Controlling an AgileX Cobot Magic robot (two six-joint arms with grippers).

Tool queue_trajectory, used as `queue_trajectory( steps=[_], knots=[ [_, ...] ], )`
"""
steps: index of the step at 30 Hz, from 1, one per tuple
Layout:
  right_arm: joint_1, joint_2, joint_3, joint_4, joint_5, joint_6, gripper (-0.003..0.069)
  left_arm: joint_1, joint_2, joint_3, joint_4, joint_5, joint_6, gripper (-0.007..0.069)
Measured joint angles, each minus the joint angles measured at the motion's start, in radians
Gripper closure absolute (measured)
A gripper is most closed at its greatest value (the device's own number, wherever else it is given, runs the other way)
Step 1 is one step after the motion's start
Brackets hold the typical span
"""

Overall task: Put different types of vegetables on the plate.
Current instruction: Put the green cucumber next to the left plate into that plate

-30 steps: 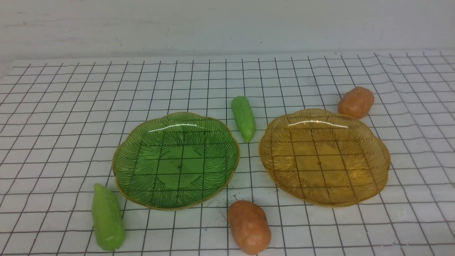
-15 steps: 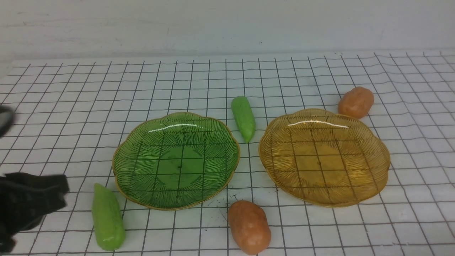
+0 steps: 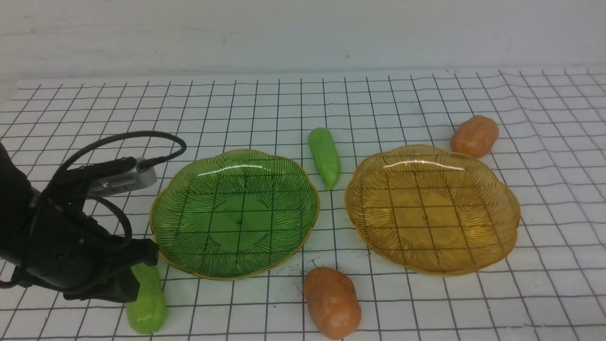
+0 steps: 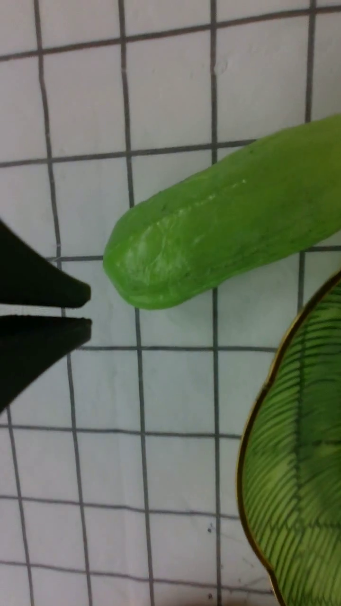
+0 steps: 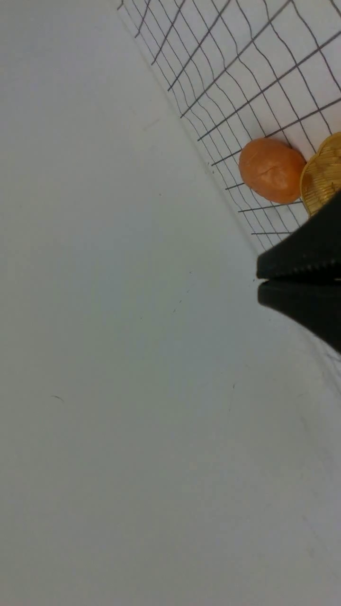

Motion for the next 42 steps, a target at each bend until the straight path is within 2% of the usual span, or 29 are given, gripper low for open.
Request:
queue_trajectory(
  steps=[3,4,6,12,15,21,26,27,28,34,37,42],
  knots=[
    [0.006,0.000,-0.003,0.067,0.036,0.057,0.0673,0.000,0.016,0.000,0.018,-0.005,-0.026,0.0505],
    [0.008,0.000,-0.007,0.069,0.053,0.060,0.0673,0.000,0.016,0.000,0.019,-0.007,-0.032,0.0505],
    [0.025,0.003,-0.050,0.078,0.159,0.057,0.0673,0.000,0.024,0.000,0.034,-0.038,-0.038,0.0407],
    [0.063,0.189,-0.267,0.066,0.453,-0.080,0.0673,0.000,0.091,-0.002,0.070,-0.125,-0.040,0.0135],
    [0.064,0.308,-0.363,0.062,0.582,-0.155,0.0673,0.000,0.137,-0.003,0.069,-0.160,-0.043,0.0064],
    [0.064,0.492,-0.459,0.108,0.737,-0.237,0.0673,0.000,0.219,-0.003,0.068,-0.189,-0.043,0.0068],
    [0.064,0.560,-0.480,0.173,0.771,-0.297,0.0673,0.000,0.263,-0.006,0.071,-0.195,-0.044,0.0146],
    [0.064,0.596,-0.503,0.195,0.806,-0.343,0.0673,0.000,0.275,-0.007,0.077,-0.195,-0.044,0.0206],
    [0.064,0.636,-0.533,0.208,0.845,-0.375,0.0673,0.000,0.279,-0.010,0.079,-0.190,-0.044,0.0232],
    [0.064,0.836,-0.687,0.212,1.037,-0.476,0.0673,0.000,0.248,-0.009,0.121,-0.114,-0.043,0.0230],
    [0.064,1.005,-0.799,0.162,1.099,-0.520,0.0673,0.000,0.155,-0.009,0.149,-0.075,-0.043,0.0230],
    [0.089,1.251,-0.925,0.126,1.130,-0.542,0.0673,-0.004,0.003,-0.015,0.152,-0.140,0.013,0.0230]
  ],
)
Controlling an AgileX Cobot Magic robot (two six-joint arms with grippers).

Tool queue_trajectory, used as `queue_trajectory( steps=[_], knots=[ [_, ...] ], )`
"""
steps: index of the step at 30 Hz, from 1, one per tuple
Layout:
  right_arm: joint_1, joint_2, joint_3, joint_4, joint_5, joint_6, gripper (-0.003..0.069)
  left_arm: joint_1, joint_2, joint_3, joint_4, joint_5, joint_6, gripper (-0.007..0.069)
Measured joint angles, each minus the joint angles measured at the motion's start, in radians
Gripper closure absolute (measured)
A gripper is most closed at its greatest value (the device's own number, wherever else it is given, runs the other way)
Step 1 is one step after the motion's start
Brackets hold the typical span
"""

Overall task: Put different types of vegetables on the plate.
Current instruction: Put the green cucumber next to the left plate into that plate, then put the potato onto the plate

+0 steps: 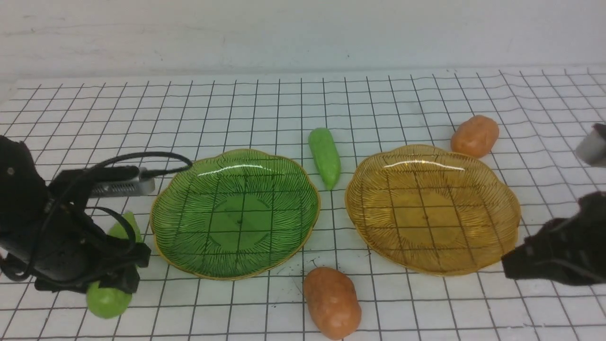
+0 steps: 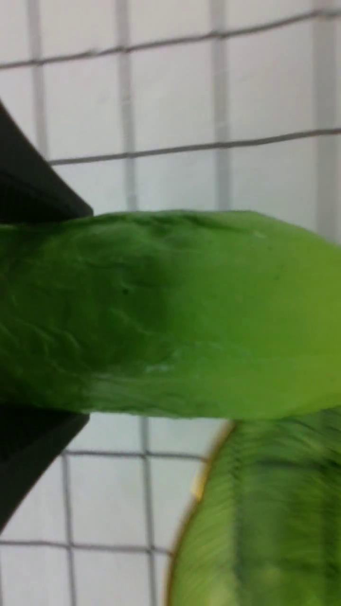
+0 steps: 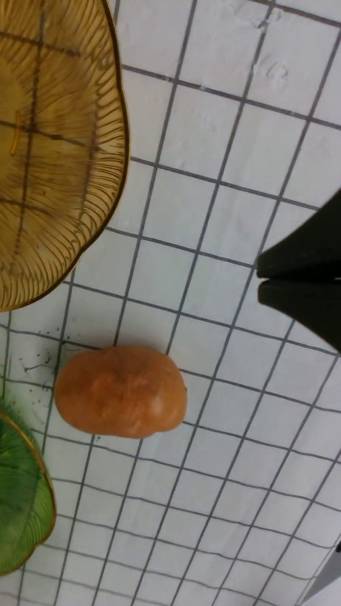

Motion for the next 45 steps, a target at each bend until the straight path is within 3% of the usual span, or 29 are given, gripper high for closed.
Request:
queue_trajectory(
  steps=[4,9,15,19,26,30,33,37,41,45],
  knots=[
    [0.097,0.125,-0.081,-0.010,0.004,-0.004,0.0671,-0.041,0.001,-0.065,-0.069,-0.023,0.084,0.0230],
    [0.284,0.300,-0.213,-0.034,-0.030,-0.012,0.0667,-0.103,0.130,-0.200,-0.099,-0.026,0.075,0.0230],
    [0.377,0.417,-0.289,-0.094,-0.060,0.012,0.0605,-0.133,0.293,-0.304,-0.098,-0.023,0.073,0.0230],
    [0.418,0.490,-0.339,-0.136,-0.081,0.071,0.0504,-0.140,0.391,-0.373,-0.098,-0.001,0.073,0.0230],
    [0.460,0.607,-0.433,-0.177,-0.100,0.113,0.0250,-0.142,0.470,-0.436,-0.083,0.035,0.073,0.0218],
    [0.473,0.667,-0.476,-0.178,-0.107,0.114,0.0111,-0.142,0.482,-0.439,-0.080,0.045,0.073,0.0136],
    [0.474,0.706,-0.484,-0.178,-0.099,0.114,0.0050,-0.142,0.482,-0.442,-0.068,0.045,0.076,0.0081],
    [0.479,0.737,-0.488,-0.176,-0.091,0.114,0.0041,-0.142,0.482,-0.443,-0.057,0.051,0.078,0.0062],
    [0.479,0.745,-0.492,-0.204,-0.106,0.121,0.0125,-0.143,0.482,-0.466,-0.075,0.079,0.079,0.0073],
    [0.479,0.730,-0.492,-0.225,-0.068,0.123,0.0127,-0.160,0.482,-0.554,-0.142,0.123,0.114,0.0210]
  ],
)
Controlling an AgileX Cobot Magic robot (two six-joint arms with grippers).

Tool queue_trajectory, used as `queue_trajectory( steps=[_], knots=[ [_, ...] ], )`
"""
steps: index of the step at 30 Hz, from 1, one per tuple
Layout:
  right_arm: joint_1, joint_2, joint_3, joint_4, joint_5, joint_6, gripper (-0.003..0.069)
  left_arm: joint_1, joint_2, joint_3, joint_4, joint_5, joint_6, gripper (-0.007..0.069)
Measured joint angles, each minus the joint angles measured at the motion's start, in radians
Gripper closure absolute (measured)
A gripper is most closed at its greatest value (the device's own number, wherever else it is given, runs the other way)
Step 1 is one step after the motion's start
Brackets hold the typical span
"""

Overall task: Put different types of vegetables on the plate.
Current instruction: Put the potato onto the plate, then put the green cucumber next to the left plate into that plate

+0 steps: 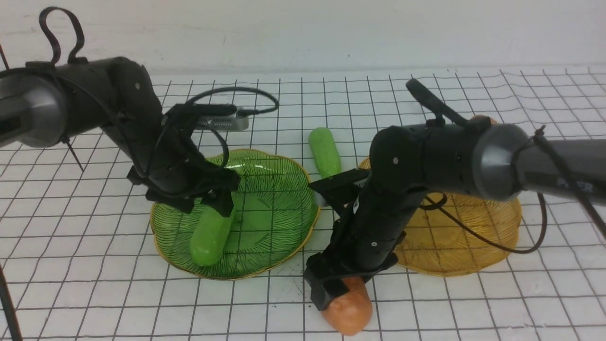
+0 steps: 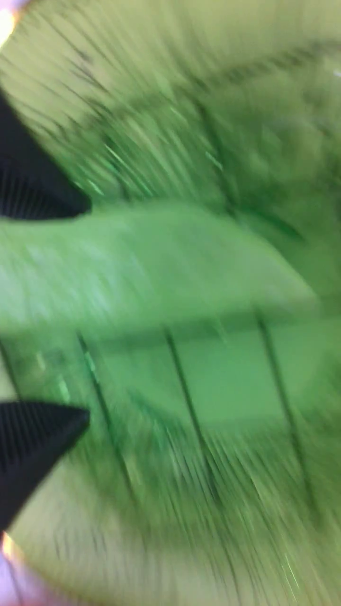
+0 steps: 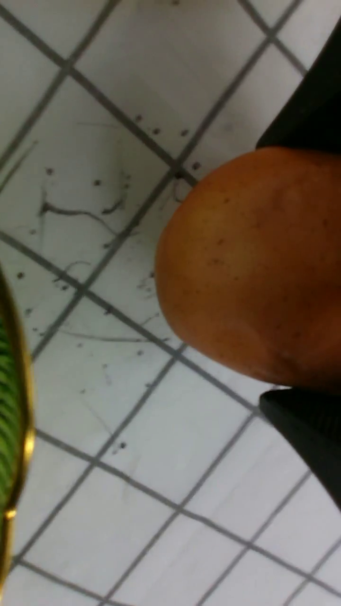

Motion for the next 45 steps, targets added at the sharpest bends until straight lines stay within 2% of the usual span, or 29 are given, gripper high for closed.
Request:
queue_trajectory(
  steps=[2,5,7,11,13,16,20,21,25,27,28,34,45],
  knots=[
    [-0.013,-0.063,0.000,-0.009,0.051,-0.035,0.0127,-0.033,0.000,-0.069,-0.034,0.022,0.022,0.0382],
    [-0.057,-0.167,0.000,-0.035,0.065,-0.092,0.0127,-0.081,0.000,-0.165,-0.071,0.044,0.035,0.0558],
    [-0.094,-0.223,-0.001,-0.051,0.049,-0.101,0.0127,-0.120,0.002,-0.222,-0.081,0.045,0.037,0.0604],
    [-0.211,-0.298,-0.003,-0.055,-0.033,-0.097,0.0127,-0.184,0.037,-0.341,-0.084,0.019,0.033,0.0617],
    [-0.285,-0.290,-0.004,-0.037,-0.056,-0.104,0.0127,-0.211,0.093,-0.434,-0.084,-0.044,-0.001,0.0573],
    [-0.343,-0.256,-0.004,-0.022,-0.041,-0.136,0.0127,-0.218,0.158,-0.505,-0.084,-0.081,-0.028,0.0506],
    [-0.400,-0.198,-0.003,0.000,-0.021,-0.154,0.0127,-0.218,0.269,-0.593,-0.076,-0.112,-0.066,0.0343],
    [-0.418,-0.179,-0.003,0.002,-0.024,-0.155,0.0127,-0.218,0.311,-0.619,-0.066,-0.120,-0.077,0.0272],
    [-0.460,-0.133,-0.003,0.008,-0.045,-0.138,0.0127,-0.218,0.413,-0.673,-0.044,-0.136,-0.097,0.0142],
    [-0.481,-0.111,-0.003,0.010,-0.048,-0.092,0.0109,-0.218,0.469,-0.699,-0.040,-0.137,-0.103,0.0077],
    [-0.481,-0.107,-0.003,0.010,-0.048,-0.092,0.0109,-0.218,0.473,-0.700,-0.040,-0.139,-0.103,0.0074],
    [-0.487,-0.095,-0.013,0.008,0.015,-0.066,-0.0013,-0.218,0.543,-0.726,-0.018,-0.143,-0.115,0.0041],
    [-0.487,-0.135,-0.121,0.021,0.090,-0.066,0.0002,-0.218,0.584,-0.732,0.057,-0.198,-0.171,0.0041]
  ],
)
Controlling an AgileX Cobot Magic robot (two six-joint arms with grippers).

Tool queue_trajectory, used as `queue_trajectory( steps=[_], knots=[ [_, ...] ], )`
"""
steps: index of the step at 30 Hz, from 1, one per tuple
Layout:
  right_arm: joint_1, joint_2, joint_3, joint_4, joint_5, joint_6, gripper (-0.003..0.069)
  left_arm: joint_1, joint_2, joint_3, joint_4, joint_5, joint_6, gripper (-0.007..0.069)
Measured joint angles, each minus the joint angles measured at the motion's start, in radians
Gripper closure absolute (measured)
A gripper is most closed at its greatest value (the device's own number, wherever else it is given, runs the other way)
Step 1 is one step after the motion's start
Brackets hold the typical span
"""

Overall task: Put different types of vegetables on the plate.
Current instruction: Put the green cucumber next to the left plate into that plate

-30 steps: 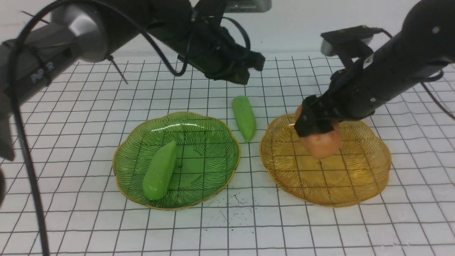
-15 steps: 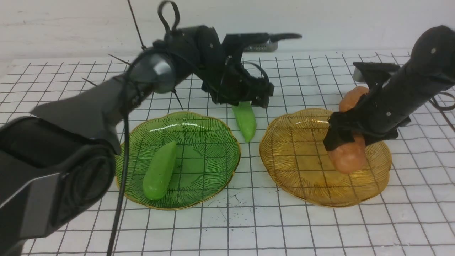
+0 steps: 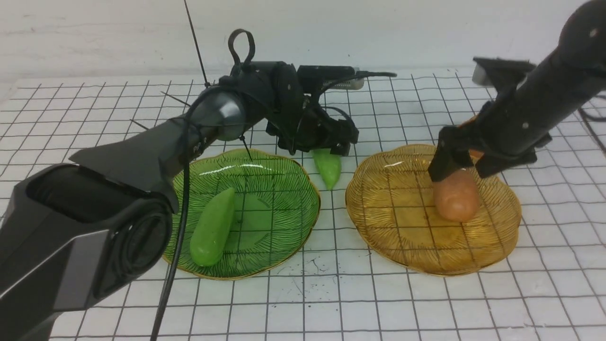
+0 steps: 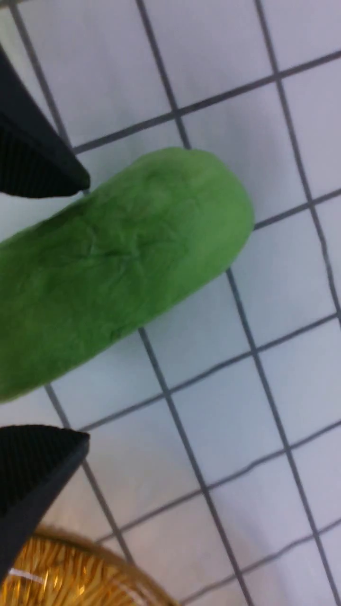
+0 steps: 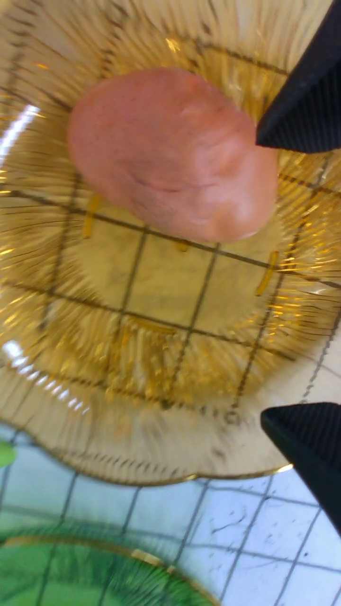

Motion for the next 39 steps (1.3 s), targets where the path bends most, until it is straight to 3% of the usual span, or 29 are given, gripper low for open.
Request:
queue_trajectory(
  steps=[5,10,12,19,25,27,32,39],
  knots=[
    [0.000,-0.001,-0.061,-0.016,0.004,0.021,0.0028,0.000,0.020,0.000,0.002,-0.014,0.003,0.0060],
    [-0.003,-0.001,-0.138,-0.060,-0.023,0.101,0.0055,0.000,0.023,-0.002,0.002,0.013,0.004,0.0256],
    [-0.015,-0.001,-0.170,-0.068,-0.041,0.161,0.0065,-0.002,0.018,-0.014,0.003,0.066,0.004,0.0261],
    [-0.056,-0.001,-0.179,-0.075,-0.027,0.184,0.0071,-0.007,-0.024,-0.130,0.004,0.179,0.012,0.0261],
    [-0.161,0.002,-0.179,-0.075,-0.038,0.259,0.0072,-0.007,-0.185,-0.220,0.041,0.485,0.104,0.0261],
    [-0.193,0.024,-0.181,-0.075,-0.085,0.284,0.0071,-0.007,-0.238,-0.216,0.091,0.514,0.115,0.0261],
    [-0.202,0.093,-0.181,-0.072,-0.177,0.316,0.0071,-0.007,-0.343,-0.080,0.162,0.515,0.077,0.0261],
    [-0.201,0.196,-0.183,0.016,-0.304,0.327,0.0071,0.011,-0.534,0.292,0.212,0.477,0.026,0.0261]
  ],
)
